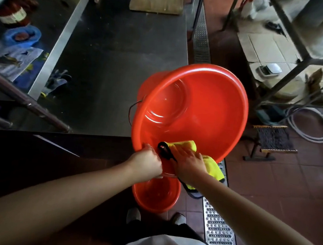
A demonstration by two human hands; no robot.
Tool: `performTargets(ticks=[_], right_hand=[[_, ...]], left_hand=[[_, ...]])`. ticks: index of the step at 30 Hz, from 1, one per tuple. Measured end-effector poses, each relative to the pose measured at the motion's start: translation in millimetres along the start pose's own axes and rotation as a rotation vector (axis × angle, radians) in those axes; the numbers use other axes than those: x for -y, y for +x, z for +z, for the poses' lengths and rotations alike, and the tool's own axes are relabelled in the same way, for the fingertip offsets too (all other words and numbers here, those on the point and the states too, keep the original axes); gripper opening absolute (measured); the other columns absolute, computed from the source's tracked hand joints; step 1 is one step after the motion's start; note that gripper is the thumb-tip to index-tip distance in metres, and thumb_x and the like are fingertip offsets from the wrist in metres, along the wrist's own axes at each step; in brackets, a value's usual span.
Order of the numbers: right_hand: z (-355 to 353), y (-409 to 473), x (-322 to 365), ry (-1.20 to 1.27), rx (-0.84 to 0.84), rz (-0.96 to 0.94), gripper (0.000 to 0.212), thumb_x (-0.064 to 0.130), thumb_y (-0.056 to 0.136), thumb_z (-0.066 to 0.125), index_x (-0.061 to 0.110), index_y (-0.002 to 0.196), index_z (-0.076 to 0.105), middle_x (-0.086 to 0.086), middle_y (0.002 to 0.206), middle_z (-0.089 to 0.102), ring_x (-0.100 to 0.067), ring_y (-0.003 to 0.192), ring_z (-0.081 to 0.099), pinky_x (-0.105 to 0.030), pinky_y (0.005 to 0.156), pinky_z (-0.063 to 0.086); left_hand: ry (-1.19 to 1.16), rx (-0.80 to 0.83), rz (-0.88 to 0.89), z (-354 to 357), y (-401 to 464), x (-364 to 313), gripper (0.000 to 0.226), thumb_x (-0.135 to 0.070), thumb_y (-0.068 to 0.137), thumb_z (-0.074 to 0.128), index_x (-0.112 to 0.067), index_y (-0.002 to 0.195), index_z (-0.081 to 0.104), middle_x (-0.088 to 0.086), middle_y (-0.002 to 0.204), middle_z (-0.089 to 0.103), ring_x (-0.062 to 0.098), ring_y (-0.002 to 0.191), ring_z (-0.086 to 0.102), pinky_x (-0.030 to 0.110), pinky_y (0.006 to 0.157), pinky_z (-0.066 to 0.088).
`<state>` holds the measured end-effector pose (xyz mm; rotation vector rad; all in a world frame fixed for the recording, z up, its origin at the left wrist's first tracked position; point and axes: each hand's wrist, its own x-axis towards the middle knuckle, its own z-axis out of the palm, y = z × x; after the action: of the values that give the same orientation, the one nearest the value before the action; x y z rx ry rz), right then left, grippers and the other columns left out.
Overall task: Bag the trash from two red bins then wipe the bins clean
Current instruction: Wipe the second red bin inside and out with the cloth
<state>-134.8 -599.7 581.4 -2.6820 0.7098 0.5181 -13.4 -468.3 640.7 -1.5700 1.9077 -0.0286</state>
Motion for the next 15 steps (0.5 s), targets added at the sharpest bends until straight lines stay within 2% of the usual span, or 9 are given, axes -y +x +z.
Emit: performTargets(ticks=[3, 5, 6, 10, 15], right_hand=[[-2, 27, -2, -0.001, -0.008, 0.027, 0.05, 0.049, 0.105, 0.025, 0.032, 0.152, 0.028, 0.003, 0.157, 0.037, -0.023, 0.146, 0.028, -0.053, 0.111, 0.023], [-2, 53, -3, 0.0, -0.004, 0.036, 0.046, 0.047, 0.105, 0.027, 0.031, 0.148, 0.032, 0.002, 0.154, 0.04, -0.024, 0.143, 0.032, -0.052, 0.108, 0.025], [-1, 67, -4, 0.004, -0.002, 0.04, 0.045, 0.046, 0.105, 0.029, 0.03, 0.147, 0.034, 0.001, 0.152, 0.041, -0.025, 0.142, 0.033, -0.051, 0.107, 0.026], [9, 122, -8, 0.032, 0.008, 0.058, 0.04, 0.04, 0.104, 0.031, 0.029, 0.141, 0.04, -0.002, 0.149, 0.045, -0.026, 0.139, 0.036, -0.052, 0.106, 0.025], [18, 173, -8, 0.052, 0.039, 0.064, 0.05, 0.028, 0.101, 0.029, 0.028, 0.15, 0.036, -0.002, 0.158, 0.033, -0.027, 0.147, 0.024, -0.056, 0.116, 0.011]], left_hand=[[0.02, 0.002, 0.029, -3, 2, -1, 0.064, -0.063, 0.09, 0.046, -0.007, 0.1, 0.074, 0.019, 0.094, 0.073, 0.037, 0.087, 0.07, 0.052, 0.083, 0.053], [0.076, -0.018, -0.031, -5, 1, 0, 0.064, -0.071, 0.079, 0.055, -0.012, 0.087, 0.078, 0.014, 0.083, 0.075, 0.034, 0.077, 0.072, 0.046, 0.075, 0.057], [0.095, -0.034, -0.054, -6, 0, -1, 0.06, -0.069, 0.078, 0.058, -0.013, 0.083, 0.079, 0.014, 0.08, 0.075, 0.033, 0.075, 0.072, 0.045, 0.073, 0.058], [0.182, -0.057, -0.011, -5, 1, -1, 0.035, -0.039, 0.082, 0.06, -0.009, 0.087, 0.079, 0.018, 0.086, 0.074, 0.035, 0.079, 0.072, 0.045, 0.075, 0.059], [0.233, -0.066, 0.011, -1, 2, 0, 0.03, -0.035, 0.083, 0.061, -0.011, 0.087, 0.079, 0.016, 0.088, 0.075, 0.032, 0.084, 0.073, 0.043, 0.076, 0.059]])
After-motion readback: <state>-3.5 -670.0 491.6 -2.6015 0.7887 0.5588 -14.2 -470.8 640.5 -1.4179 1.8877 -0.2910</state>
